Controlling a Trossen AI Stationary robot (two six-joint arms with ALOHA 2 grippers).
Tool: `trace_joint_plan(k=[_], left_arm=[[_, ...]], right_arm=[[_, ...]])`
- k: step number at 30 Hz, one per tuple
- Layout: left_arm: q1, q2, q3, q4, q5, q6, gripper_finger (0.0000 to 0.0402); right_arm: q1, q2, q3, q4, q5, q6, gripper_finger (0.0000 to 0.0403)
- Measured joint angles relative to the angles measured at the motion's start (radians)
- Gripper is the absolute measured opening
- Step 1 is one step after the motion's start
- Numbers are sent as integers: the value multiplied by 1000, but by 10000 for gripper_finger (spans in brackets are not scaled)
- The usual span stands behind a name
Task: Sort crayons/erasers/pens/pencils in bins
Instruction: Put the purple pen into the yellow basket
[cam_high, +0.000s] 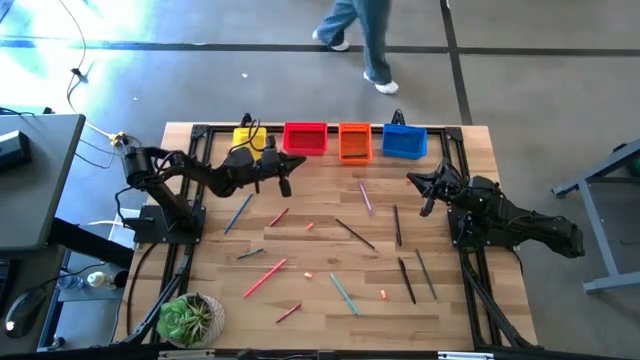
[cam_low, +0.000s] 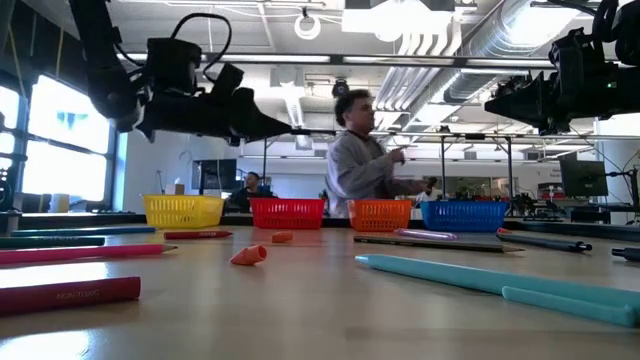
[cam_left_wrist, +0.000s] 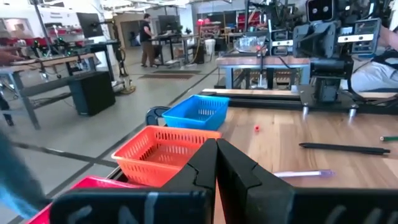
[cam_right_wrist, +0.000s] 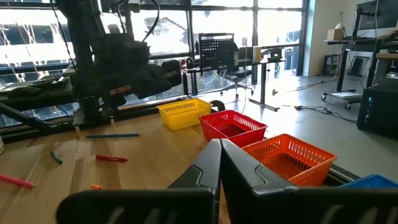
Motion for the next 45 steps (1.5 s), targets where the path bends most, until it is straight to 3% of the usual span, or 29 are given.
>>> trace_joint_plan(k=[13,19,24,32,45], left_arm=[[65,0,-30,30,2,5,0],[110,0,-30,29,90,-41,0],[119,0,-30,28,113,-59,0],[118,0,-30,15,107,-64,0],[116,1,-30,-14,102,-68,0]], right_arm=[[0,0,0,128,53,78,0],[7,59,13,145,138,104,0],[18,245,89,145,214,131,0],[44,686,323,85,234,165,0],[102,1219,804,-405,192,412,0]])
